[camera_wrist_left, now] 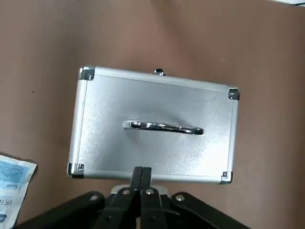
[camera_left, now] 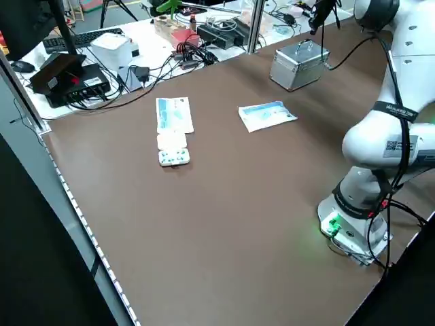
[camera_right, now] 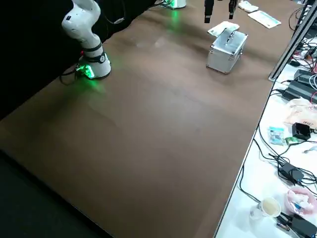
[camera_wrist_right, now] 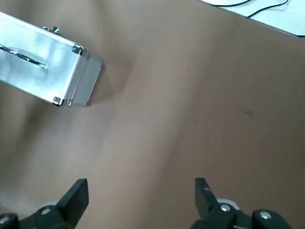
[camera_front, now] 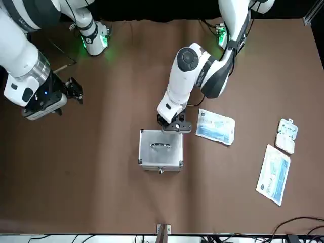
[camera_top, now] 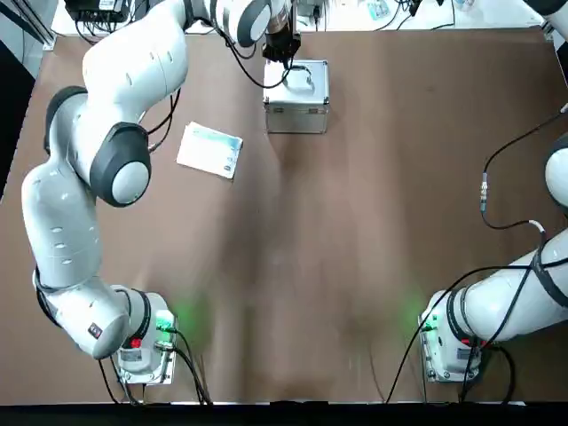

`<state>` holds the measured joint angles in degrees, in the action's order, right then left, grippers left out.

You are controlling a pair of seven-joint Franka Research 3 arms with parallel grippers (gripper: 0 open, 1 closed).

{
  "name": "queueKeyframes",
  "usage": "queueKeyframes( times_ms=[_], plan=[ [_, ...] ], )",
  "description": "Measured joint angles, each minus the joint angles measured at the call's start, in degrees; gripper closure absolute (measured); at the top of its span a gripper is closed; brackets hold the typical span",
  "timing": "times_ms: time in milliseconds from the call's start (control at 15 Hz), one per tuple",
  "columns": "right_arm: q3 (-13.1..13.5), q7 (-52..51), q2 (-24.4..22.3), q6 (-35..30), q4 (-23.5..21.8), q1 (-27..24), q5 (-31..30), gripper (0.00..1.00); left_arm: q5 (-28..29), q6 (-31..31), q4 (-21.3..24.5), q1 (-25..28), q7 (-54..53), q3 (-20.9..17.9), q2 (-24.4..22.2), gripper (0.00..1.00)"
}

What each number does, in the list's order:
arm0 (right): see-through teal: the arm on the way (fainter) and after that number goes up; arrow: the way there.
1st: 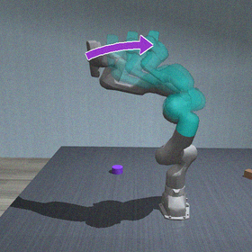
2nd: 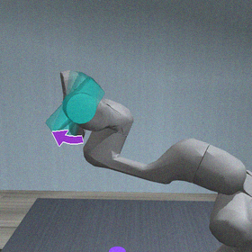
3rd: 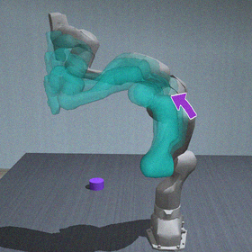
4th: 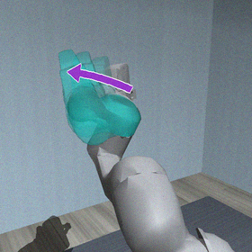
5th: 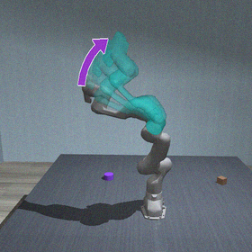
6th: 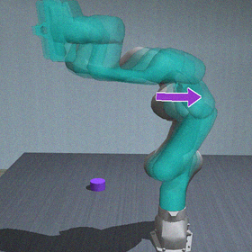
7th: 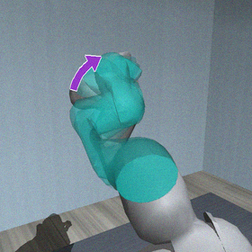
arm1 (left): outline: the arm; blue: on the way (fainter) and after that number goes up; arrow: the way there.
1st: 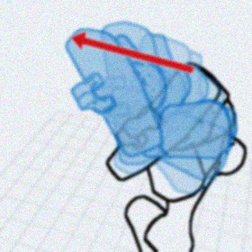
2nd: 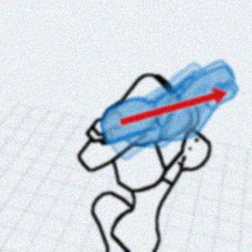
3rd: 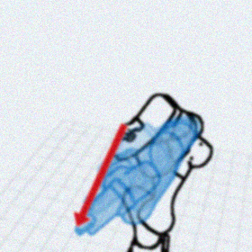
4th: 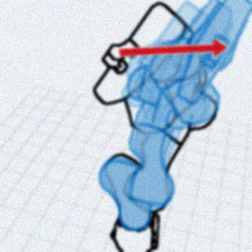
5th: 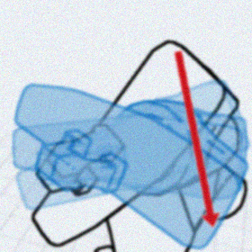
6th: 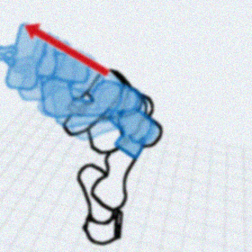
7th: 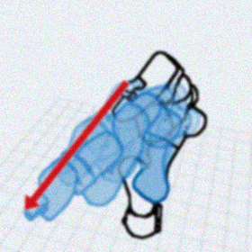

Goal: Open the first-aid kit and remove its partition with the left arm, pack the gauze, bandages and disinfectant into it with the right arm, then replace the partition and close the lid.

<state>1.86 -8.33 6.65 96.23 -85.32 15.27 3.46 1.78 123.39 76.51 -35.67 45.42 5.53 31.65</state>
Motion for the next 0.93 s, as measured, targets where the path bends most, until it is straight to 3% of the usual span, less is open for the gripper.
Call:
queueKeyframes(
  times_ms=[200,267,800,933],
  plan=[
    [-0.03,0.0,0.0,0.01,0.0,0.01,0.0,0.01,0.16,-5.94,-0.72,0.41,-1.26,-0.03,-1.78,0.99],
    [-0.03,0.0,0.0,0.02,0.0,0.01,0.0,0.01,0.16,-8.85,-0.89,0.9,-1.93,-0.02,-2.8,0.94],
    [-0.21,-0.01,0.0,0.1,0.05,0.76,-4.07,0.01,0.16,-26.42,-1.07,7.38,-15.43,0.17,-10.14,0.24],
    [-0.22,0.0,0.0,0.13,0.07,1.17,-4.83,0.01,0.16,-29.34,-1.1,9.94,-19.6,0.16,-12.38,0.21]
  ],
)
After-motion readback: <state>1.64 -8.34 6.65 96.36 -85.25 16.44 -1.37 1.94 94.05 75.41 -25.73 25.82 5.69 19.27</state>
